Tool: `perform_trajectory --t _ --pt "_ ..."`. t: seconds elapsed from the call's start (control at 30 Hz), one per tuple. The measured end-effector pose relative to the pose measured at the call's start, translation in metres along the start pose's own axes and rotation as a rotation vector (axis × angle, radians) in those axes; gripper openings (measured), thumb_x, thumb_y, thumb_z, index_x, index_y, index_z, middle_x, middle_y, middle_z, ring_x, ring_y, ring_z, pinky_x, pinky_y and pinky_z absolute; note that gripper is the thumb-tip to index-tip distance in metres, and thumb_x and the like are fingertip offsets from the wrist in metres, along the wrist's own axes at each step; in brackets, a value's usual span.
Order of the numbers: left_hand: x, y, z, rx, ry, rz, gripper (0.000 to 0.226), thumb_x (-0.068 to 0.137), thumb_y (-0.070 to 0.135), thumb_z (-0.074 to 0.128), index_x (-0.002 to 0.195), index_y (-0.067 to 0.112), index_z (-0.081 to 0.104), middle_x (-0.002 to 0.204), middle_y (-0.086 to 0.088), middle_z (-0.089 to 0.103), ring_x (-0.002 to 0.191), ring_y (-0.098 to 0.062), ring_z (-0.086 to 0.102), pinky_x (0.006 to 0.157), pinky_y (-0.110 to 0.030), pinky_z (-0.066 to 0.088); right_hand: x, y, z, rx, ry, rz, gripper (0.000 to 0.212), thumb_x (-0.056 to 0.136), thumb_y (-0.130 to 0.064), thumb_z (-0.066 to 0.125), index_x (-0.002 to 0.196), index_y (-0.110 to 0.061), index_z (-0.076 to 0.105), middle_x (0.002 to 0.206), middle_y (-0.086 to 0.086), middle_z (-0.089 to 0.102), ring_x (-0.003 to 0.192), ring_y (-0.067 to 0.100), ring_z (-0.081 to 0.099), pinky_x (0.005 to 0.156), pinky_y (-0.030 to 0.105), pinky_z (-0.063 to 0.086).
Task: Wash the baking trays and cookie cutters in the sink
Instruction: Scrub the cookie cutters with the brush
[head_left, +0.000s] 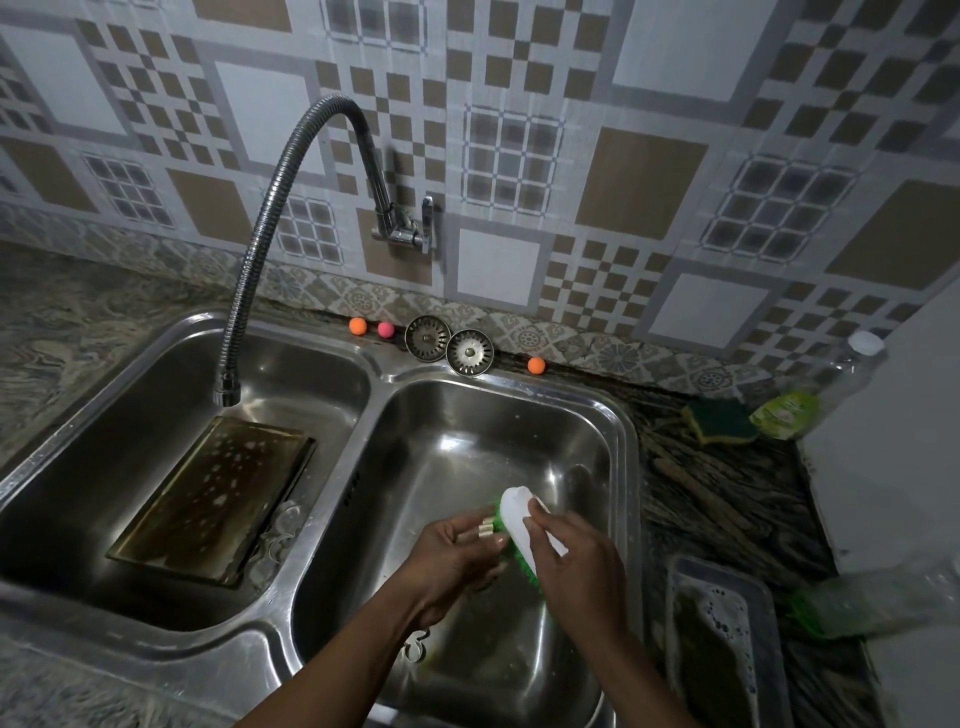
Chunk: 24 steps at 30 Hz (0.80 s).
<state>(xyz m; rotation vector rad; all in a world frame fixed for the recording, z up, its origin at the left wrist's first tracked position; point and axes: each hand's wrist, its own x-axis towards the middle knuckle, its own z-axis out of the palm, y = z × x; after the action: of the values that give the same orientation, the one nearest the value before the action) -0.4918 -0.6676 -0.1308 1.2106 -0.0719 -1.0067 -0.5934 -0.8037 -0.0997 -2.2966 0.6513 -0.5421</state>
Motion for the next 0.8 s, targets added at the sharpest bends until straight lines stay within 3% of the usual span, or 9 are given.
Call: perform_trajectory --t 0.1,0.17,0.23,0.33,0.4,0.5,0.6,0.7,0.8 --pt "0.002 -0.004 -0.007 0.272 0.126 0.040 0.062 0.066 0.005 0.088 0.123 0.009 0.065 0.104 -0.010 0.075 0.095 -0.028 0.072 0.092 -0.044 0.056 -0.001 0.002 0.001 0.136 0.045 0.120 0.023 0.089 -0.029 0.068 0.112 -0.031 0.073 0.092 -0.023 0.067 0.089 0.001 0.065 0.070 0.017 0.051" --pt "0.003 -0.004 -0.011 0.424 0.177 0.080 0.051 0.058 0.010 0.092 0.106 0.013 0.074 0.092 -0.008 0.076 0.086 -0.026 0.073 0.086 -0.046 0.059 0.000 0.004 -0.002 0.240 -0.014 0.116 0.022 0.088 -0.027 0.071 0.109 -0.032 0.073 0.092 -0.028 0.066 0.092 -0.006 0.063 0.073 0.008 0.046" --pt "0.005 -0.004 -0.013 0.509 0.181 0.101 0.035 0.054 0.015 0.090 0.086 0.018 0.076 0.081 -0.007 0.076 0.075 -0.023 0.072 0.075 -0.049 0.060 0.001 0.001 -0.004 0.259 -0.116 0.063 0.022 0.087 -0.025 0.071 0.108 -0.033 0.074 0.096 -0.021 0.069 0.093 -0.008 0.062 0.076 0.005 0.044" --pt "0.004 0.000 -0.003 0.625 0.092 0.146 0.019 0.062 0.005 0.083 0.074 0.016 0.073 0.070 -0.003 0.073 0.064 -0.011 0.067 0.060 -0.036 0.057 0.002 -0.002 -0.002 0.174 -0.158 -0.020 0.023 0.087 -0.022 0.072 0.110 -0.024 0.075 0.097 -0.012 0.071 0.091 -0.006 0.061 0.074 0.001 0.039" --pt "0.003 0.001 0.003 0.613 0.093 0.153 0.021 0.065 0.000 0.083 0.073 0.015 0.072 0.068 -0.005 0.072 0.063 -0.012 0.067 0.059 -0.029 0.053 0.007 -0.001 0.001 0.136 -0.120 -0.009 0.023 0.089 -0.022 0.070 0.112 -0.023 0.074 0.099 -0.012 0.071 0.090 -0.004 0.061 0.075 0.001 0.040" --pt "0.000 0.001 0.000 0.485 0.156 0.114 0.028 0.066 -0.007 0.084 0.091 -0.001 0.072 0.078 -0.017 0.072 0.068 -0.022 0.067 0.064 -0.033 0.057 0.011 0.011 -0.001 0.119 -0.108 0.032 0.024 0.089 -0.031 0.068 0.113 -0.030 0.073 0.100 -0.022 0.068 0.093 -0.003 0.063 0.078 0.016 0.051" --pt "-0.001 0.002 -0.009 0.396 0.184 0.059 0.040 0.067 -0.010 0.082 0.104 0.002 0.072 0.088 -0.015 0.076 0.078 -0.027 0.073 0.076 -0.041 0.060 0.007 0.024 -0.007 0.064 -0.167 0.023 0.024 0.087 -0.036 0.070 0.111 -0.036 0.072 0.094 -0.020 0.069 0.087 -0.002 0.064 0.074 0.025 0.054" --pt "0.002 0.003 -0.012 0.476 0.153 0.063 0.040 0.065 -0.008 0.083 0.102 0.005 0.074 0.088 -0.013 0.076 0.079 -0.025 0.073 0.078 -0.048 0.061 0.004 0.025 -0.008 0.089 -0.159 0.003 0.024 0.087 -0.034 0.071 0.111 -0.034 0.073 0.091 -0.020 0.069 0.087 -0.004 0.063 0.074 0.021 0.052" --pt "0.002 0.004 -0.006 0.607 0.093 0.098 0.032 0.063 -0.006 0.081 0.090 0.010 0.076 0.082 -0.008 0.076 0.076 -0.024 0.073 0.070 -0.040 0.061 0.005 0.014 -0.002 0.124 -0.168 -0.060 0.024 0.087 -0.033 0.070 0.111 -0.030 0.073 0.093 -0.017 0.070 0.087 -0.003 0.063 0.073 0.016 0.050"
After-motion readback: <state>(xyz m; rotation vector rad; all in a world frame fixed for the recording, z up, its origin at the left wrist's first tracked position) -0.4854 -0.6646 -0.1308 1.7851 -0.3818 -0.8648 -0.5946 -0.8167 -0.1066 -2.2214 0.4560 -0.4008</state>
